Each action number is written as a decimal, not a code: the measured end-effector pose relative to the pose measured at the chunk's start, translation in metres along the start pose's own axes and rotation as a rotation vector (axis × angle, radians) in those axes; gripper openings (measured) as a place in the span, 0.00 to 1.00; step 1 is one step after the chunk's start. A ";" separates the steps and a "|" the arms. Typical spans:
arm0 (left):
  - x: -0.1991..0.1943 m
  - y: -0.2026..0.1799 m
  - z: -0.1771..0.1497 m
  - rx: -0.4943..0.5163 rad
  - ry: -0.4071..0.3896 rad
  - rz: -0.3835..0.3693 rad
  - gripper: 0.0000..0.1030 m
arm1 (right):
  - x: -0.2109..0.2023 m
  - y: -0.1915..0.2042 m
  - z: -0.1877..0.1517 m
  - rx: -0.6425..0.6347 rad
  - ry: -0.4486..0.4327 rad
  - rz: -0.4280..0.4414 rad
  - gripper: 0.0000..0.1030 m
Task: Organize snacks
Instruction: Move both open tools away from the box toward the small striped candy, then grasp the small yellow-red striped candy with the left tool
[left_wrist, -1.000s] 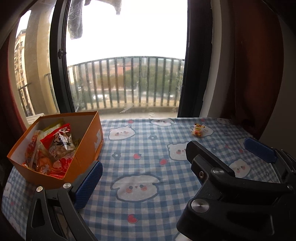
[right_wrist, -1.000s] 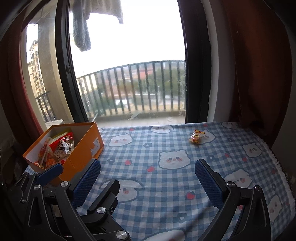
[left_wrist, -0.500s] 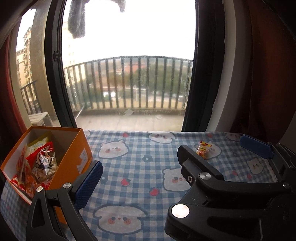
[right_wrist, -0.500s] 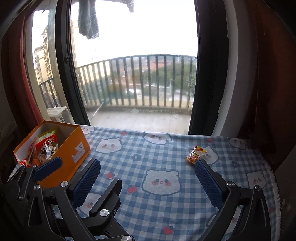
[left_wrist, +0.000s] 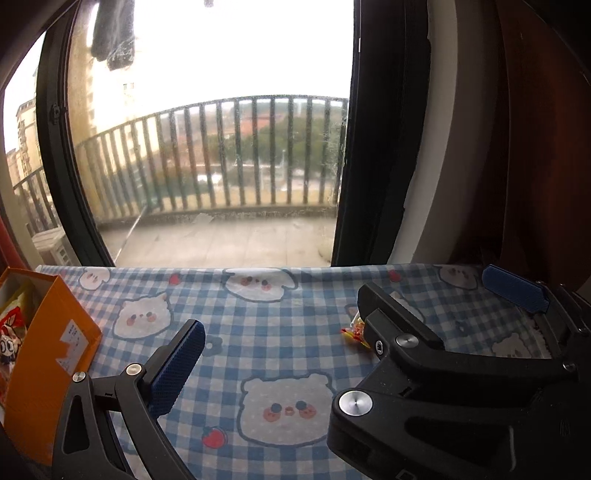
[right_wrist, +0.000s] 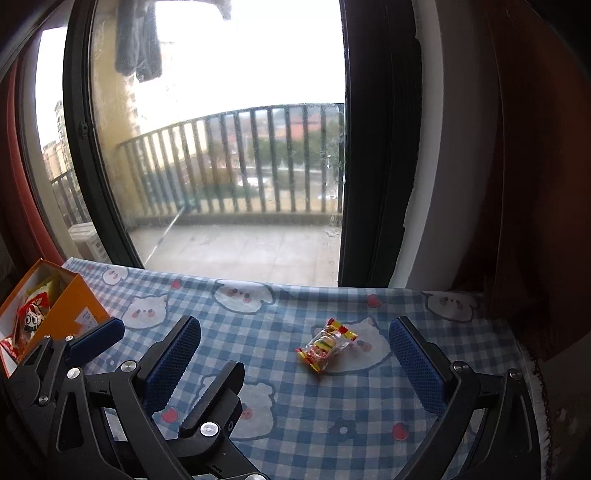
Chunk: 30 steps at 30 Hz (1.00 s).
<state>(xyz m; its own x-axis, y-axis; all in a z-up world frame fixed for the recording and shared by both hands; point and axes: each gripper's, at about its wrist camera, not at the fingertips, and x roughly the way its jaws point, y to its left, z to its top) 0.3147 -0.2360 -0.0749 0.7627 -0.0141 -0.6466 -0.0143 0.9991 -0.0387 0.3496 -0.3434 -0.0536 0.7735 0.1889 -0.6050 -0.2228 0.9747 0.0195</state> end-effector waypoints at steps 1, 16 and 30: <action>0.008 -0.002 -0.001 -0.018 0.014 0.000 0.99 | 0.009 -0.006 -0.002 0.007 0.010 -0.020 1.00; 0.107 -0.059 -0.007 0.048 0.098 0.021 0.93 | 0.081 -0.108 -0.039 0.208 0.109 -0.114 1.00; 0.137 -0.048 -0.008 -0.017 0.181 0.016 0.36 | 0.094 -0.112 -0.049 0.224 0.171 -0.121 1.00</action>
<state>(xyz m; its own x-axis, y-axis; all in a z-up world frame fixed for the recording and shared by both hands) 0.4148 -0.2865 -0.1681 0.6337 -0.0068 -0.7735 -0.0376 0.9985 -0.0396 0.4179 -0.4402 -0.1519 0.6709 0.0652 -0.7386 0.0160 0.9946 0.1024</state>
